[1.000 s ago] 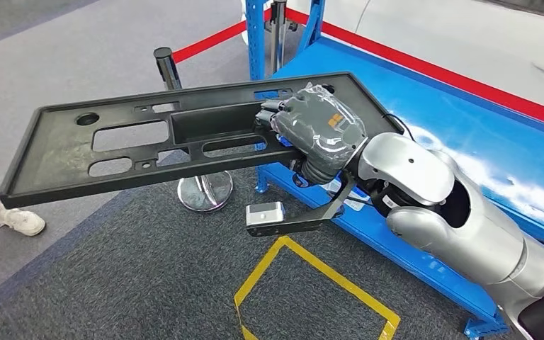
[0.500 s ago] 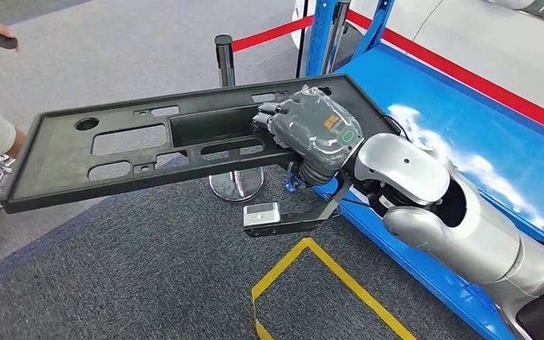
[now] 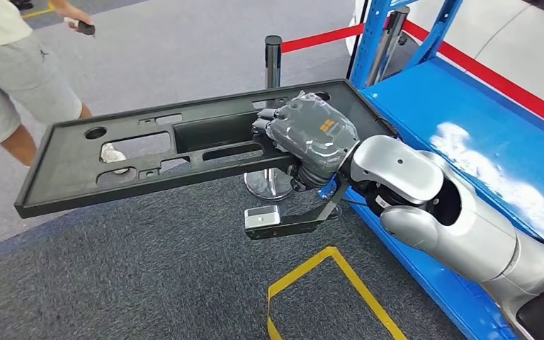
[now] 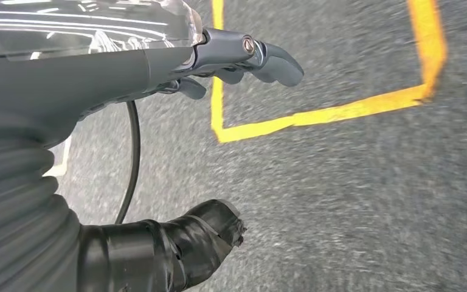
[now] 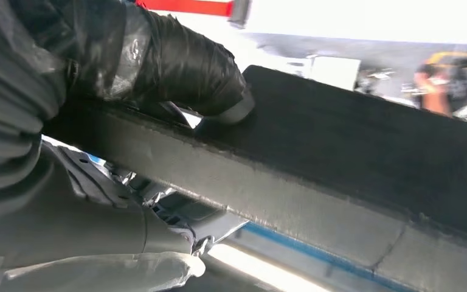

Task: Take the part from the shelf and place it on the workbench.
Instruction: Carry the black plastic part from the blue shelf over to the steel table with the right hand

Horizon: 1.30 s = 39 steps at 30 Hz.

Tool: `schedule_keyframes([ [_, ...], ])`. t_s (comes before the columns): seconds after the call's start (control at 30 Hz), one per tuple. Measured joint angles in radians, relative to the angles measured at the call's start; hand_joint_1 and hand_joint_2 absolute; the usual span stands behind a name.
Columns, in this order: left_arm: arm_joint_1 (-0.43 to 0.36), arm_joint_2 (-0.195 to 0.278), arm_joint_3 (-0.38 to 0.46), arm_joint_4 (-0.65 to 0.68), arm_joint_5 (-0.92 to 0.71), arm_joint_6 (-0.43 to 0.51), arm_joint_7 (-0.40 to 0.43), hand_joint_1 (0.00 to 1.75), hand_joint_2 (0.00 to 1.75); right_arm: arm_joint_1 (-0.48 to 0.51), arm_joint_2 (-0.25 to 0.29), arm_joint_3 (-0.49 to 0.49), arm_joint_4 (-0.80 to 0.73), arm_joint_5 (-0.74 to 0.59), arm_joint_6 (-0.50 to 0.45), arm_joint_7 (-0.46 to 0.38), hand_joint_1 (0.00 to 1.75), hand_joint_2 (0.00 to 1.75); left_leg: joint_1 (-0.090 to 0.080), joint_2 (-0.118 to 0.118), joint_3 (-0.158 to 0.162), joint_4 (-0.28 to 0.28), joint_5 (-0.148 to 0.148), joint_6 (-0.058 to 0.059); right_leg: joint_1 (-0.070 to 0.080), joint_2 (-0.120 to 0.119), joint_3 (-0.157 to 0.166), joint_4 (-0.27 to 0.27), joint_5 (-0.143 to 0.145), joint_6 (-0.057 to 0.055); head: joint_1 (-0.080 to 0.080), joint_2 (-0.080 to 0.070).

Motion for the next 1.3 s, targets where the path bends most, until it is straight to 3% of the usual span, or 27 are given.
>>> schedule_keyframes([
  [0.03,0.001,0.0,0.0,0.0,0.0,0.0,0.0,0.0,1.75,0.0,0.0,0.004,0.002,0.0,0.0,-0.001,1.75,1.75,0.001,0.003,0.009,-0.007,0.01,-0.001,0.0,-0.014,-0.001,0.001,-0.001,0.001,0.0,0.0],
  [0.07,0.001,0.0,0.0,0.0,0.0,0.0,0.0,0.0,1.75,0.0,0.0,0.006,0.003,0.0,0.0,-0.003,1.75,1.75,0.002,0.01,0.04,-0.055,0.035,-0.002,0.0,-0.028,-0.001,0.002,-0.002,0.003,0.0,0.0],
  [0.17,0.001,-0.001,0.0,-0.004,0.0,-0.003,0.0,0.0,1.75,-0.001,0.0,0.009,0.006,-0.002,-0.001,-0.005,1.75,1.75,-0.005,0.056,0.149,-0.24,0.092,0.007,0.005,-0.063,-0.002,0.013,-0.011,0.016,0.001,0.0],
  [0.2,0.001,-0.002,0.0,-0.006,-0.001,-0.005,0.0,0.0,1.75,-0.001,-0.001,0.009,0.007,-0.003,-0.002,-0.005,1.75,1.75,-0.008,0.062,0.16,-0.263,0.093,0.013,0.008,-0.072,-0.003,0.016,-0.014,0.02,0.001,0.0],
  [0.27,0.002,-0.003,0.0,-0.008,-0.002,-0.008,0.0,0.0,1.75,-0.001,0.0,0.01,0.009,-0.007,-0.002,-0.006,1.75,1.75,-0.011,0.042,0.158,-0.268,0.093,0.028,0.011,-0.089,-0.002,0.017,-0.017,0.029,0.002,0.0],
  [0.3,0.004,-0.003,0.0,-0.01,-0.003,-0.009,0.0,0.0,1.75,-0.001,0.0,0.01,0.01,-0.008,-0.002,-0.006,1.75,1.75,-0.01,0.032,0.158,-0.27,0.096,0.034,0.008,-0.086,-0.001,0.021,-0.022,0.034,0.002,0.0],
  [0.37,0.004,-0.004,0.0,-0.014,-0.003,-0.009,0.0,0.0,1.75,-0.001,0.0,0.011,0.012,-0.01,-0.003,-0.007,1.75,1.75,-0.008,0.013,0.16,-0.275,0.101,0.046,0.001,-0.039,-0.019,0.072,-0.058,0.044,0.003,0.0],
  [0.43,0.002,-0.005,0.0,-0.015,-0.004,-0.01,0.0,0.0,1.75,0.001,-0.003,0.011,0.014,-0.011,-0.003,-0.007,1.75,1.75,-0.008,-0.006,0.159,-0.277,0.104,0.053,-0.004,0.02,-0.077,0.194,-0.123,0.048,0.003,0.0],
  [0.5,0.0,-0.005,0.0,-0.015,-0.007,-0.012,0.0,0.0,1.75,0.007,-0.005,0.014,0.017,-0.012,-0.003,-0.007,1.75,1.75,-0.01,-0.031,0.158,-0.276,0.105,0.057,-0.004,0.037,-0.133,0.3,-0.155,0.048,0.003,0.0],
  [0.53,0.001,-0.005,0.0,-0.015,-0.008,-0.013,0.0,0.0,1.75,0.011,-0.005,0.016,0.017,-0.012,-0.003,-0.007,1.75,1.75,-0.01,-0.045,0.158,-0.276,0.105,0.057,-0.004,0.04,-0.139,0.307,-0.143,0.046,0.003,0.0],
  [0.6,0.002,-0.005,0.0,-0.015,-0.013,-0.014,0.002,0.0,1.75,0.015,-0.005,0.02,0.018,-0.012,-0.003,-0.006,1.75,1.75,-0.011,-0.072,0.159,-0.274,0.105,0.056,-0.003,0.059,-0.096,0.207,-0.07,0.037,0.003,0.0],
  [0.67,0.003,-0.008,0.0,-0.013,-0.019,-0.013,0.003,0.0,1.75,0.016,-0.006,0.022,0.019,-0.012,-0.004,-0.005,1.75,1.75,-0.009,-0.097,0.154,-0.271,0.108,0.051,-0.004,0.114,-0.042,0.077,-0.013,0.024,0.003,0.0],
  [0.7,0.003,-0.009,0.0,-0.013,-0.021,-0.011,0.004,0.0,1.75,0.016,-0.007,0.023,0.019,-0.012,-0.004,-0.005,1.75,1.75,-0.006,-0.109,0.148,-0.27,0.111,0.045,-0.003,0.134,-0.027,0.04,-0.002,0.02,0.003,0.0],
  [0.73,0.003,-0.01,0.0,-0.012,-0.023,-0.01,0.005,0.0,1.75,0.017,-0.007,0.023,0.02,-0.012,-0.004,-0.004,1.75,1.75,-0.002,-0.121,0.143,-0.271,0.115,0.038,-0.001,0.14,-0.024,0.027,-0.004,0.018,0.003,0.0],
  [0.8,0.005,-0.01,0.0,-0.012,-0.026,-0.008,0.007,0.0,1.75,0.019,-0.007,0.024,0.022,-0.012,-0.004,-0.004,1.75,1.75,0.004,-0.142,0.136,-0.275,0.121,0.025,0.0,0.112,-0.018,0.013,0.001,0.014,0.003,0.0],
  [0.87,0.006,-0.01,0.0,-0.011,-0.027,-0.007,0.008,0.0,1.75,0.019,-0.007,0.024,0.024,-0.012,-0.005,-0.003,1.75,1.75,-0.002,-0.102,0.118,-0.241,0.099,0.018,-0.003,0.079,-0.005,-0.01,0.012,0.006,0.001,0.0],
  [0.93,0.006,-0.007,0.0,-0.011,-0.027,-0.006,0.008,0.0,1.75,0.019,-0.006,0.025,0.026,-0.012,-0.006,-0.002,1.75,1.75,-0.006,-0.031,0.067,-0.135,0.04,0.012,-0.002,0.046,0.002,-0.022,0.016,-0.001,-0.002,0.0],
  [1.0,0.005,-0.006,0.0,-0.01,-0.027,-0.006,0.009,0.0,1.75,0.022,-0.006,0.028,0.028,-0.012,-0.006,-0.002,1.75,1.75,-0.002,-0.005,0.016,-0.027,-0.002,0.005,0.0,0.014,0.001,-0.02,0.015,-0.001,-0.002,0.0],
  [1.03,0.006,-0.006,0.0,-0.01,-0.027,-0.007,0.009,0.0,1.75,0.024,-0.006,0.03,0.029,-0.012,-0.006,-0.002,1.75,1.75,0.001,0.0,0.012,-0.015,0.0,0.002,0.0,-0.001,0.0,-0.018,0.013,0.0,-0.002,0.0],
  [1.07,0.007,-0.006,0.0,-0.009,-0.027,-0.007,0.009,0.0,1.75,0.025,-0.006,0.031,0.03,-0.012,-0.006,-0.002,1.75,1.75,0.004,0.005,0.029,-0.042,0.02,-0.001,0.0,-0.015,-0.001,-0.015,0.01,0.003,-0.002,0.0],
  [1.13,0.007,-0.005,0.0,-0.008,-0.027,-0.006,0.009,0.0,1.75,0.023,-0.006,0.035,0.032,-0.012,-0.006,-0.002,1.75,1.75,0.006,0.034,0.102,-0.169,0.072,-0.004,-0.001,-0.041,-0.002,-0.005,0.001,0.011,-0.002,0.0],
  [1.17,0.007,-0.005,0.0,-0.008,-0.027,-0.006,0.008,0.0,1.75,0.02,-0.005,0.036,0.033,-0.012,-0.005,-0.002,1.75,1.75,0.004,0.047,0.134,-0.224,0.088,0.0,0.0,-0.052,-0.003,0.002,-0.004,0.017,-0.002,0.0],
  [1.23,0.005,-0.004,0.0,-0.006,-0.028,-0.007,0.004,0.0,1.75,0.014,-0.003,0.039,0.038,-0.01,-0.001,-0.001,1.75,1.75,-0.003,0.056,0.156,-0.267,0.091,0.014,0.004,-0.069,-0.003,0.01,-0.012,0.028,-0.001,0.0],
  [1.3,0.007,-0.003,0.0,-0.002,-0.03,-0.007,-0.002,0.0,1.75,0.005,0.005,0.043,0.047,-0.002,0.01,0.004,1.75,1.75,-0.005,0.035,0.155,-0.268,0.094,0.03,0.004,-0.081,-0.001,0.012,-0.016,0.038,-0.001,0.0],
])
